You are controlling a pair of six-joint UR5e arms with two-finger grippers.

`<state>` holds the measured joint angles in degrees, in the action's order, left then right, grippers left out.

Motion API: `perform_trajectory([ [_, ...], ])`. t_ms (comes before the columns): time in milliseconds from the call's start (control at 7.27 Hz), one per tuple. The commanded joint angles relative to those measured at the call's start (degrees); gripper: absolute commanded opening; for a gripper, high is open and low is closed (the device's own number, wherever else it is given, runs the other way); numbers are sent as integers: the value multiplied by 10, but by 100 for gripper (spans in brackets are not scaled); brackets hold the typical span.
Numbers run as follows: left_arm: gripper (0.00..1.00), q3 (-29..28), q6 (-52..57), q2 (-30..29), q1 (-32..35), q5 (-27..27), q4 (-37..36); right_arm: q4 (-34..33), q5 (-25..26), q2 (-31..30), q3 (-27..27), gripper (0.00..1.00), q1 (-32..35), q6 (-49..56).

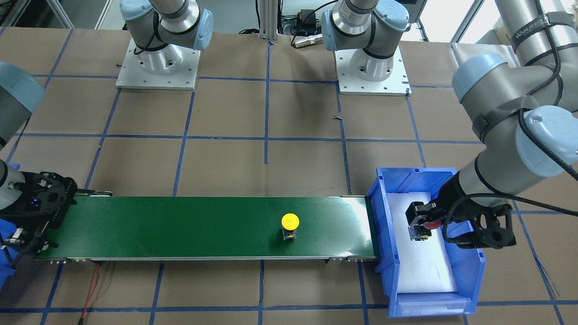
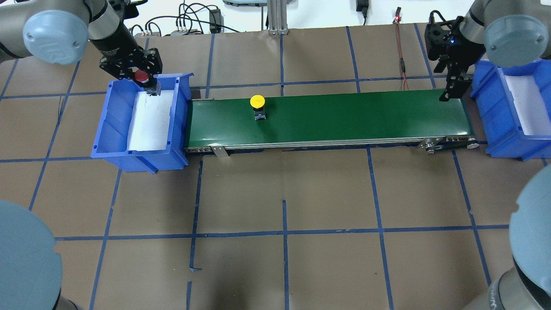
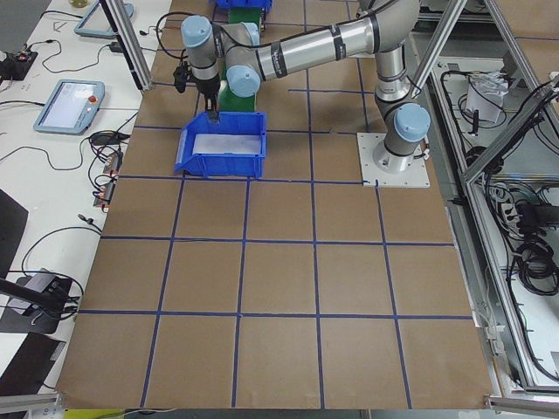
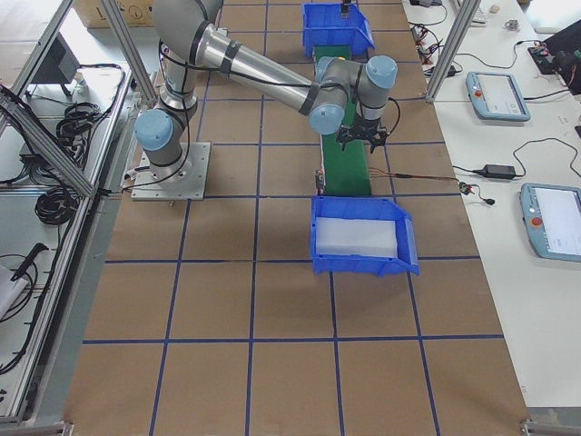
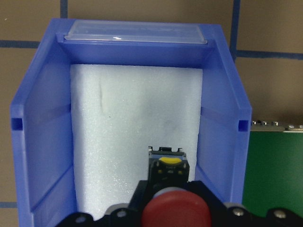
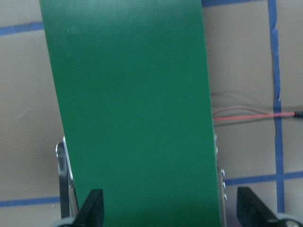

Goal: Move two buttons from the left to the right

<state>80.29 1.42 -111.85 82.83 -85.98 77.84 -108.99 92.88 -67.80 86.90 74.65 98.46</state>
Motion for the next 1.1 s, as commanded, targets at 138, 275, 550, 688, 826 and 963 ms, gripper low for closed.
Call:
perform_trajectory([
  [138,40,-7,-172,-21,100,3,13,-2,61,-21,28,100,30,-43],
  [275,40,-4,-176,-42,106,1,7,-5,56,-26,34,100,42,-48],
  [550,40,0,-176,-69,111,0,-8,-70,-19,13,36,100,41,43],
  [688,41,5,-176,-71,111,0,-8,-63,-27,12,36,100,39,57],
  [826,41,7,-173,-74,112,0,-8,-62,-35,15,39,99,38,74],
  [963,55,9,-174,-74,115,0,-8,-72,-36,15,42,94,35,142],
])
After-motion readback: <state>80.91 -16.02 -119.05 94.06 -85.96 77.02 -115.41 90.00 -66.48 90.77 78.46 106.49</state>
